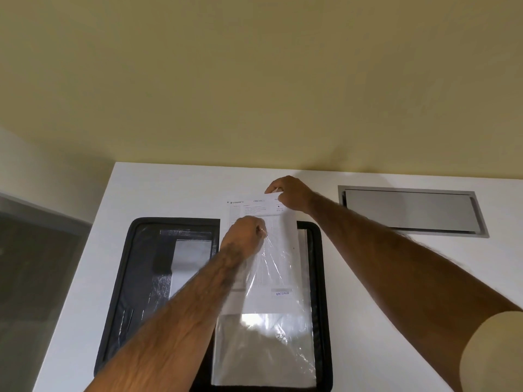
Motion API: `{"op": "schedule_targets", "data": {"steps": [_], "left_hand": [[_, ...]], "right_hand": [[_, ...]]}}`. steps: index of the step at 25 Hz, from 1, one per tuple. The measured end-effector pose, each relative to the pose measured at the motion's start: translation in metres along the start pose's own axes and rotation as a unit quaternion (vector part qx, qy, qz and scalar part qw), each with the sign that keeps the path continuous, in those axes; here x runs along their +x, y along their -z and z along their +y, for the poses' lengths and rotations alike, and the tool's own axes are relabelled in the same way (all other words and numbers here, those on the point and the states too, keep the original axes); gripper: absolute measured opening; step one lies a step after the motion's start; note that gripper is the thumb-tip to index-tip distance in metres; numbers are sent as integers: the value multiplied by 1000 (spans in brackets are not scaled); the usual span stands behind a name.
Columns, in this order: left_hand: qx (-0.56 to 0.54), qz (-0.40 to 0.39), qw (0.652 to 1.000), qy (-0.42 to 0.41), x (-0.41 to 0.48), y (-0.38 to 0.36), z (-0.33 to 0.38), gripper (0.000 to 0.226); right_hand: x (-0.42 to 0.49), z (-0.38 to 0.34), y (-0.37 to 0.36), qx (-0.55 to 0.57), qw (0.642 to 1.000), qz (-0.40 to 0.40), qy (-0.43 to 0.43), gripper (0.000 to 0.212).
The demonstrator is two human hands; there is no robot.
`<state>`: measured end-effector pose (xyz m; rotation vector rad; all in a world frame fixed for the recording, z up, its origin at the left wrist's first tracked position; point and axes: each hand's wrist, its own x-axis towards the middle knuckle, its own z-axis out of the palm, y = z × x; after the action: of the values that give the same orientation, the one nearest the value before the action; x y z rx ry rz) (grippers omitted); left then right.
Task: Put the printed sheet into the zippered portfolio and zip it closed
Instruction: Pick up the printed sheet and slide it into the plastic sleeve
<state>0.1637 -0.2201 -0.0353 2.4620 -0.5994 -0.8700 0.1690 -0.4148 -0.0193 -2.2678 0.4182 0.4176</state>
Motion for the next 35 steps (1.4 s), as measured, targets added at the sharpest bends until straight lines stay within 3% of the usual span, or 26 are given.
{"op": "schedule_targets", "data": {"steps": [4,12,16,19,24,26,30,35], "left_hand": [[-10,5,1000,-8,5,3,-3,24],[-4,-4,1000,-1,3,5,1,17],[18,-6,1000,-21,2,9,3,25],[19,-7,1000,-20,3,16,1,28],[8,-8,1000,-12,1,18,3,25],[5,-7,1000,-7,1,17,2,21],[3,-1,1000,-18,2,16,1,19],[-26,66,997,-36,-16,8,-13,24]], "right_hand": [[-10,2,-1,-24,998,-56,27,62],[-24,1,-24,-119,973,-197,15,54],[-26,-7,-45,-92,975,-203,-15,27],[-28,-10,-48,-59,975,-209,-39,24],[-31,-12,-44,-125,952,-271,-61,12],[-35,-12,-44,-136,949,-276,-62,4],[-38,-13,-46,-173,948,-263,-47,35],[-46,-7,-43,-172,971,-163,-23,13]]}}
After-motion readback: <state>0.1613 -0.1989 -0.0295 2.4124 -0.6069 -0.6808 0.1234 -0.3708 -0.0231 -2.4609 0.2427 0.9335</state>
